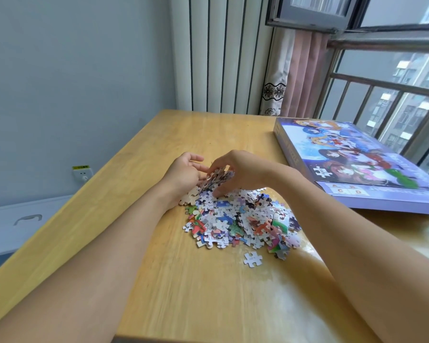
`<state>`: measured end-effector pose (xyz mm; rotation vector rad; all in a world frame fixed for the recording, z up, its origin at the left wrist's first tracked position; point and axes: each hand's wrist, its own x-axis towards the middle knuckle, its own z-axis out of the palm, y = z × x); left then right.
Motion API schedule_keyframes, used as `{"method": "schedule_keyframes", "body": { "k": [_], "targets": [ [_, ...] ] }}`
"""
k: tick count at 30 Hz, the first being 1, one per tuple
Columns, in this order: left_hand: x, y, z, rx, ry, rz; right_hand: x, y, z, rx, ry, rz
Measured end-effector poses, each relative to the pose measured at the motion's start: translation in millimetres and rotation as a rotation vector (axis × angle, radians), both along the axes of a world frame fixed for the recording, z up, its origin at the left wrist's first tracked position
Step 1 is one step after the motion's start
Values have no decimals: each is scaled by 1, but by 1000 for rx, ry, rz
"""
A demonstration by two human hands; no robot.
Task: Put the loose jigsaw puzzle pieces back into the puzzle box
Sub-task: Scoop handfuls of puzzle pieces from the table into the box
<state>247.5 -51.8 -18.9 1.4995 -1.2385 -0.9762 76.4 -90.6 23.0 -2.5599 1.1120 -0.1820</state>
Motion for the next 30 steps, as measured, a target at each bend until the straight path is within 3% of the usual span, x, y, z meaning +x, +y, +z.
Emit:
{"method": "schedule_keyframes", "body": {
  "k": [8, 12, 24, 28, 30],
  "targets": [
    [5, -5, -2, -41, -5, 65, -7, -1, -1, -125, -97, -44],
    [4, -4, -2, -16, -24, 15, -16, -3, -3, -77, -230, -148],
    [-3, 3, 5, -228, -117, 97, -32, 12, 0, 358, -745, -326],
    [-8, 10, 10, -327, -154, 80, -41, 29, 7, 706, -1037, -396],
    [-13, 16, 15, -353, -90, 1, -46, 35, 8, 844, -1083, -417]
  ]
}}
